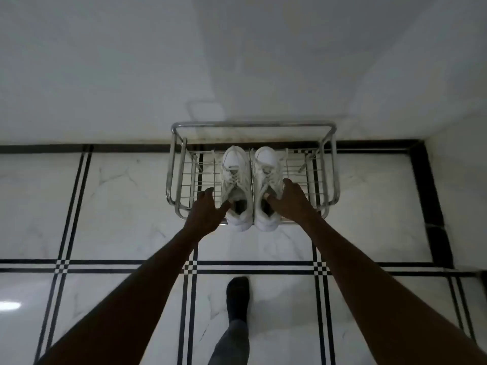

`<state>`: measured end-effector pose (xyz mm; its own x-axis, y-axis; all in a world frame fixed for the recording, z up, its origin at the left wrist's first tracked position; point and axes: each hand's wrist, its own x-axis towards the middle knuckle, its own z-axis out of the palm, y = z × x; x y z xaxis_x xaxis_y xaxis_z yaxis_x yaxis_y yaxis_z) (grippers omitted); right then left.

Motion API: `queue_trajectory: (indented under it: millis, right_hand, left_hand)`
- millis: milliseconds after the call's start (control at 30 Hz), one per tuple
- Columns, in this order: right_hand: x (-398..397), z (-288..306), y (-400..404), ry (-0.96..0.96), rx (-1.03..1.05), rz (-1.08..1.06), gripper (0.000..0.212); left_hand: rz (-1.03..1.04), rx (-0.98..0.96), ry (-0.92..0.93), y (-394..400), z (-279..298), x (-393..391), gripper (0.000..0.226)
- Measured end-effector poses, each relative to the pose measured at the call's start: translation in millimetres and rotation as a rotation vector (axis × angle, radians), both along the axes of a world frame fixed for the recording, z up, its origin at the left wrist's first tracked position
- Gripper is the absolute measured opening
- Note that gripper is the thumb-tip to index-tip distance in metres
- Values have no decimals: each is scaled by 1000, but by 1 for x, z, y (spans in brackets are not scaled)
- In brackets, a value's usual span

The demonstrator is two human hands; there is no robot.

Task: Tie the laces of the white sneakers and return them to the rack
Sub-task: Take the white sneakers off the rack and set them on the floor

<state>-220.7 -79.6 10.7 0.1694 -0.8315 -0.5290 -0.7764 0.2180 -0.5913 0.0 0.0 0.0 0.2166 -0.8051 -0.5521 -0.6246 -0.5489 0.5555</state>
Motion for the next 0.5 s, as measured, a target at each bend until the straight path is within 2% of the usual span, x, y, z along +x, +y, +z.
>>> queue_trajectory:
  millis: [133,200,367,500]
  right_hand:
    - [-5,-49,0,43,125,-93,61]
    - [-7,-61,1,-22,135,-133,58]
    - [-10,-55,18,-116,61,-164,54]
    - [-17,-32,60,-247,-66,-186,54]
  left_hand:
    - [315,142,348,-1,-44,-9,61]
    - [357,102,428,-1,-55,-11,47]
    - [363,-11,405,10,-54,-16,40]
    - [377,-112,386,51,-37,-31,41]
